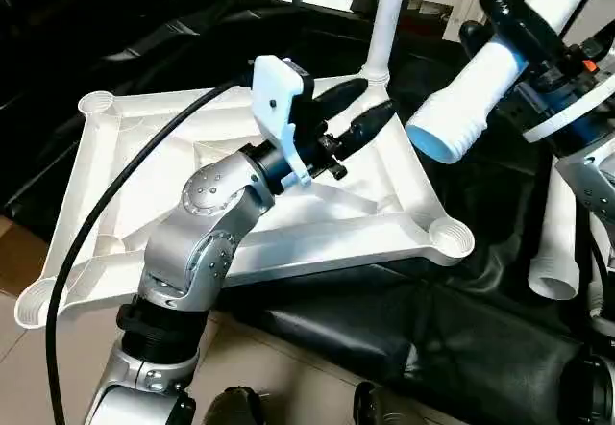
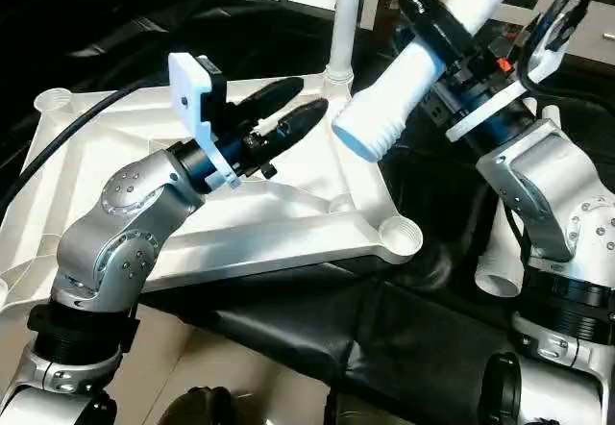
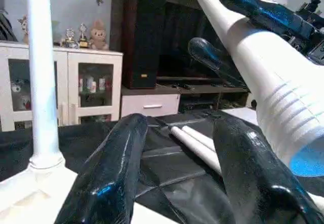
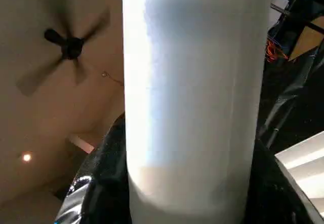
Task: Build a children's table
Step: Insert table leg to table base
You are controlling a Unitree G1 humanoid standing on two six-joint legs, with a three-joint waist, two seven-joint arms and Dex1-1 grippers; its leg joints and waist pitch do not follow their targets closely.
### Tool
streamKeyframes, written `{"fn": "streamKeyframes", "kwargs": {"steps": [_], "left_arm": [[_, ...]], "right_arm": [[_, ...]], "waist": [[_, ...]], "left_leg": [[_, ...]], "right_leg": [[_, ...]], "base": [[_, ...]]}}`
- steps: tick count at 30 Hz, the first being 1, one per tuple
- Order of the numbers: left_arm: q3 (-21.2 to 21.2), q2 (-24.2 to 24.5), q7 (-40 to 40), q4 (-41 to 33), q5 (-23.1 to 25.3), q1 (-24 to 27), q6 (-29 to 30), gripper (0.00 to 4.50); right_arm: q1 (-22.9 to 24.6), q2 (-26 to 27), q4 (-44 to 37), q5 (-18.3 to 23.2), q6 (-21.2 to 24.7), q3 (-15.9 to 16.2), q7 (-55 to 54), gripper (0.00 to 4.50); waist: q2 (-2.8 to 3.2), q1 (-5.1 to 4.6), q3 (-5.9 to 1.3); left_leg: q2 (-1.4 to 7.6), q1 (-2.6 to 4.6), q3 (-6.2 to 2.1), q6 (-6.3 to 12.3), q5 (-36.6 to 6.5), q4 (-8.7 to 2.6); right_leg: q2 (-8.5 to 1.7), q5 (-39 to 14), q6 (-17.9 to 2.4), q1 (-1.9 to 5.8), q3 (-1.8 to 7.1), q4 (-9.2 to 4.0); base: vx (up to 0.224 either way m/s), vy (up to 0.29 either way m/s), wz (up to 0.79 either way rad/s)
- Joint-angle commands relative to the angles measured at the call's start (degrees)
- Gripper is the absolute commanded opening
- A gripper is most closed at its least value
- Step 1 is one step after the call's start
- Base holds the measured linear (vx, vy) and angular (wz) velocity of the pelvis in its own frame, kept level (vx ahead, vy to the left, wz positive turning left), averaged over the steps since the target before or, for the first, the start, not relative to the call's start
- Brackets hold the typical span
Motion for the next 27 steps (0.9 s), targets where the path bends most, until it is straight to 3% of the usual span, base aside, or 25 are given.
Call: {"fn": "streamKeyframes", "kwargs": {"steps": [1, 6, 14, 19, 20, 23, 26, 27], "left_arm": [[0.8, 0.1, 0.4, 0.8, 1.1, -0.9, -0.4, 2.45], [2.0, 0.4, 1.1, 2.1, 1.5, -1.7, -1.0, 2.45], [-2.6, 6.4, -10.6, -3.6, -2.5, 2.7, 3.0, 2.45], [-2.9, 4.9, -11.0, -4.9, -4.8, 2.0, 4.0, 2.45], [-3.0, 4.5, -11.0, -5.0, -4.9, 1.4, 3.6, 2.45], [-3.3, 4.3, -10.8, -5.2, -4.1, 0.9, 2.7, 2.45], [-2.5, 3.8, -10.0, -4.9, -3.9, 0.0, 2.3, 2.45], [-2.1, 3.7, -9.9, -4.8, -3.8, -0.3, 2.2, 2.45]], "right_arm": [[0.2, -0.3, -1.9, 0.8, 0.1, 0.0, -0.2, 1.82], [0.2, -0.4, -2.1, 1.0, -0.1, 0.0, -0.4, 1.82], [-0.7, -0.1, -1.8, 0.6, -1.3, -0.5, -0.8, 1.82], [-1.5, -0.7, -1.4, 0.5, -1.1, -0.2, -1.1, 1.82], [-1.8, -0.6, -1.5, 0.3, -1.5, -0.1, -1.5, 1.82], [-2.1, -0.6, -1.7, 0.2, -1.8, 0.1, -1.8, 1.82], [-2.5, -0.8, -2.5, 0.7, -2.0, 0.2, -2.5, 1.82], [-2.5, -0.8, -2.9, 1.0, -2.1, 0.3, -2.9, 1.82]], "waist": [[-1.43, 0.11, -5.37], [-1.34, 0.11, -5.35], [-1.22, 0.09, -5.32], [-1.42, 0.1, -4.81], [-1.16, 0.1, -4.46], [-1.41, -0.07, -4.58], [-1.05, -0.27, -4.01], [-1.24, -0.37, -4.13]], "left_leg": [[-0.48, 0.64, 0.6, 2.71, -2.5, -3.64], [-0.49, 0.7, 0.57, 2.44, -2.8, -3.67], [-0.38, 0.95, 0.66, 2.65, -1.9, -3.82], [-0.3, 0.91, 0.8, 2.0, -4.2, -4.04], [-0.35, 0.79, 0.73, 1.65, -4.7, -4.15], [-0.43, 0.75, 0.71, 1.35, -4.5, -4.13], [-0.44, 0.77, 0.63, 1.04, -4.9, -4.34], [-0.54, 0.77, 0.68, 1.1, -4.8, -4.29]], "right_leg": [[-0.7, -6.9, -9.3, 4.08, 1.37, -3.28], [-0.72, -7.3, -9.1, 4.07, 1.36, -3.33], [-0.71, -6.1, -10.0, 3.78, 1.41, -2.96], [-0.77, -7.8, -10.2, 3.77, 1.55, -3.29], [-0.82, -9.0, -9.5, 3.66, 1.56, -3.46], [-0.76, -9.4, -8.6, 3.79, 1.53, -3.54], [-0.74, -9.5, -8.1, 3.59, 1.51, -3.75], [-0.67, -8.9, -8.1, 3.72, 1.49, -3.76]], "base": [[0.0, 0.0, 0.0], [0.0, 0.0, 0.0], [0.0, 0.0, 0.0], [0.0, 0.0, 0.0], [0.0, 0.0, 0.0], [0.0, 0.0, 0.0], [0.0, 0.0, 0.0], [0.0, 0.0, 0.0]]}}
